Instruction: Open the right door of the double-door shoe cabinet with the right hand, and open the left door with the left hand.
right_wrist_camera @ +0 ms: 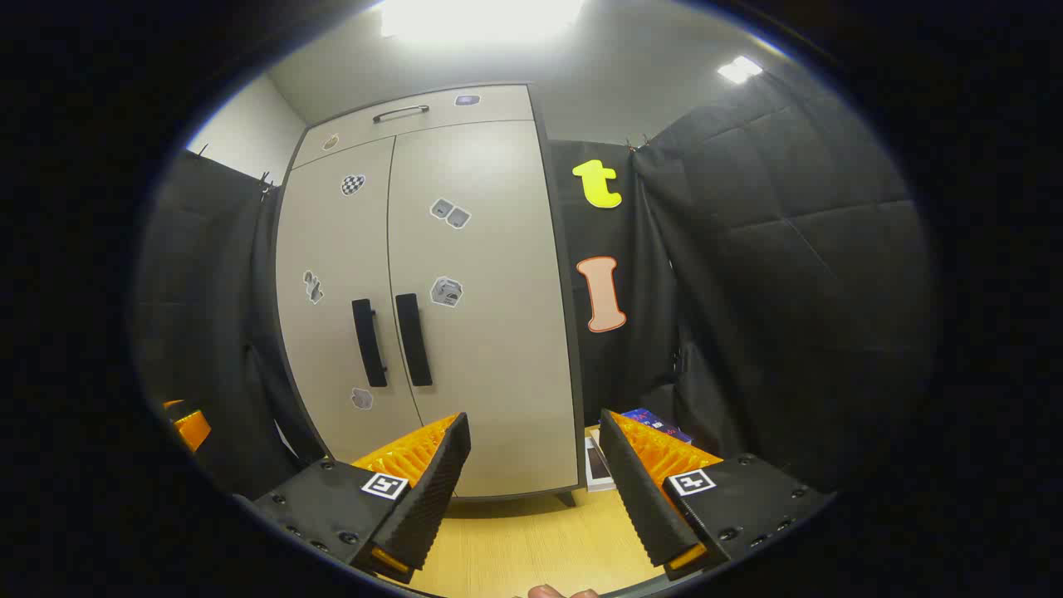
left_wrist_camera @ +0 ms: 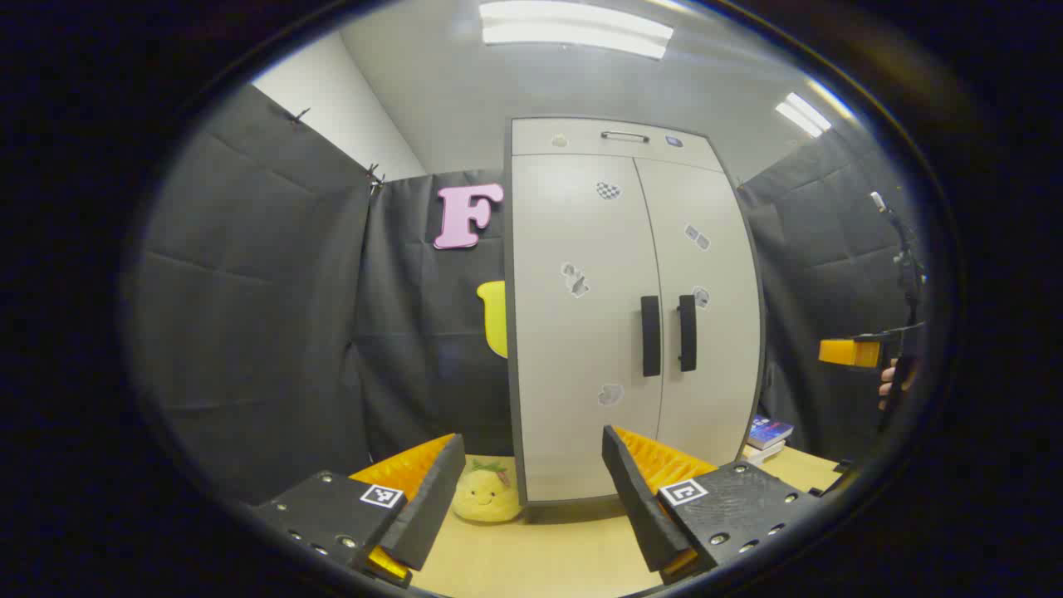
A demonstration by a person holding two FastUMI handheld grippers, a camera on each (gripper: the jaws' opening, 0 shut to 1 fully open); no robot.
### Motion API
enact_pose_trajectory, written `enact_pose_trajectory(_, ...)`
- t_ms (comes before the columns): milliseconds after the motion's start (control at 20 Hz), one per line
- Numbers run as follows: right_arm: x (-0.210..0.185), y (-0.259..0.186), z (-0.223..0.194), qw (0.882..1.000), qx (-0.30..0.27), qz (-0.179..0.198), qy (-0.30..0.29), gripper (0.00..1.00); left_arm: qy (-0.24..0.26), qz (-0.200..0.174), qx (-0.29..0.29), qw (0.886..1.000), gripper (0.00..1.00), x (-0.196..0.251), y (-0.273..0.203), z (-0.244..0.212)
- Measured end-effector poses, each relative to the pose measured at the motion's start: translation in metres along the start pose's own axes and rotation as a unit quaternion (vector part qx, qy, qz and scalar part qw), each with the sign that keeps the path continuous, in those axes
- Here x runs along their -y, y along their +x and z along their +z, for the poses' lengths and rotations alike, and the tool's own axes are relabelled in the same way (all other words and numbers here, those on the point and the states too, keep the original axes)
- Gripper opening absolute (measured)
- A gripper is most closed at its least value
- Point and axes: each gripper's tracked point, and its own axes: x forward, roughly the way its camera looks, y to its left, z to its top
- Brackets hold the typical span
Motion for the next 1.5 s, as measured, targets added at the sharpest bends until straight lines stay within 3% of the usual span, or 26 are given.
enact_pose_trajectory(800, -0.007, -0.001, 0.004, 0.999, -0.007, 0.03, 0.008, 0.92, -0.01, 0.015, -0.02, 1.0, 0.96, 0.011, -0.024, -0.022)
enact_pose_trajectory(1100, -0.028, 0.016, 0.025, 0.998, 0.0, 0.058, -0.004, 0.92, -0.02, 0.019, -0.033, 0.999, 0.96, 0.009, -0.029, -0.034)
enact_pose_trajectory(1150, -0.03, 0.02, 0.031, 0.998, 0.004, 0.058, -0.008, 0.98, -0.02, 0.02, -0.034, 0.999, 0.96, 0.008, -0.03, -0.036)
enact_pose_trajectory(1200, -0.033, 0.023, 0.038, 0.998, 0.01, 0.06, -0.012, 0.98, -0.019, 0.022, -0.036, 0.999, 0.96, 0.007, -0.03, -0.038)
enact_pose_trajectory(1250, -0.038, 0.028, 0.046, 0.998, 0.015, 0.062, -0.014, 0.92, -0.017, 0.024, -0.038, 0.999, 0.96, 0.004, -0.03, -0.039)
enact_pose_trajectory(1350, -0.048, 0.038, 0.06, 0.997, 0.025, 0.069, -0.015, 0.92, -0.017, 0.03, -0.041, 0.999, 0.96, -0.002, -0.031, -0.041)
enact_pose_trajectory(1450, -0.061, 0.049, 0.073, 0.996, 0.034, 0.079, -0.017, 0.98, -0.024, 0.037, -0.045, 0.998, 0.95, -0.008, -0.034, -0.044)
enact_pose_trajectory(1500, -0.067, 0.054, 0.078, 0.996, 0.039, 0.083, -0.02, 0.92, -0.028, 0.042, -0.047, 0.998, 0.95, -0.011, -0.035, -0.045)
